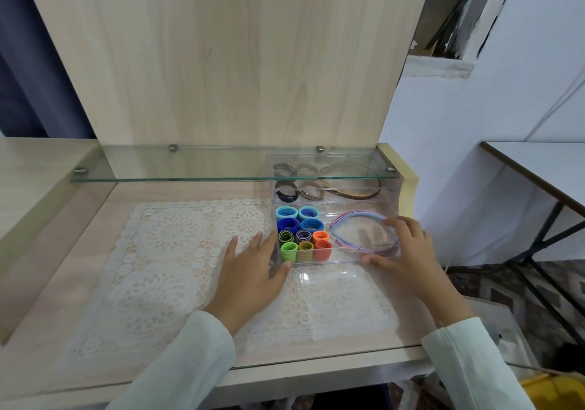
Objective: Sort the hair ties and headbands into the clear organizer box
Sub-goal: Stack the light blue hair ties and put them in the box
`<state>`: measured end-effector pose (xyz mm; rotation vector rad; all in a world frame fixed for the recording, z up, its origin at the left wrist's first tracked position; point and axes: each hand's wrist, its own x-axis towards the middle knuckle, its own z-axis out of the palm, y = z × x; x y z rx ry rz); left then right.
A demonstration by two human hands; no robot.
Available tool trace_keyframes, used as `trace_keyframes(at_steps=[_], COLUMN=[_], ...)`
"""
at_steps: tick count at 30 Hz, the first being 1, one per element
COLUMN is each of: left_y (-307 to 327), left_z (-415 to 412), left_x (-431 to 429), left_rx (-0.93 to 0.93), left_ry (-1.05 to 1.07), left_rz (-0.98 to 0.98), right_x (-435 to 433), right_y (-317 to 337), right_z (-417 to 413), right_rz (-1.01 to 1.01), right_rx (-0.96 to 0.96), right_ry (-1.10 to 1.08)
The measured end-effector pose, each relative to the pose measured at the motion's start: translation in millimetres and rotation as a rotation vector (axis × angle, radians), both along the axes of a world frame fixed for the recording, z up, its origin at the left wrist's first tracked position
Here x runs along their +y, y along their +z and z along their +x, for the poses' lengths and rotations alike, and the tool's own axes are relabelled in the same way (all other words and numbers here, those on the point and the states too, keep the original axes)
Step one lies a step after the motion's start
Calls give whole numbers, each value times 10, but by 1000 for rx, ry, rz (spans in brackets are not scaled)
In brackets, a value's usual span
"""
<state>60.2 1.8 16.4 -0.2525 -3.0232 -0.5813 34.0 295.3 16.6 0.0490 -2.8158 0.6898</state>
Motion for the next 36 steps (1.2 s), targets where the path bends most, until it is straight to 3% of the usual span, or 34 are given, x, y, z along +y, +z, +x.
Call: trace_keyframes(at_steps=[15,25,36], left_y=[-107,-143,-127], left_z=[-338,-406,-593], left_x=[49,49,105], left_rx=[19,106,258], left_ry=[78,154,288], left_rz=[-30,30,251], right_x=[-38,-211,-436], right_y=[-93,-149,-195], right_z=[-405,-371,-538], right_rz=[108,259,154], right_rx=[-3,251,350], right_ry=[-15,-167,-328])
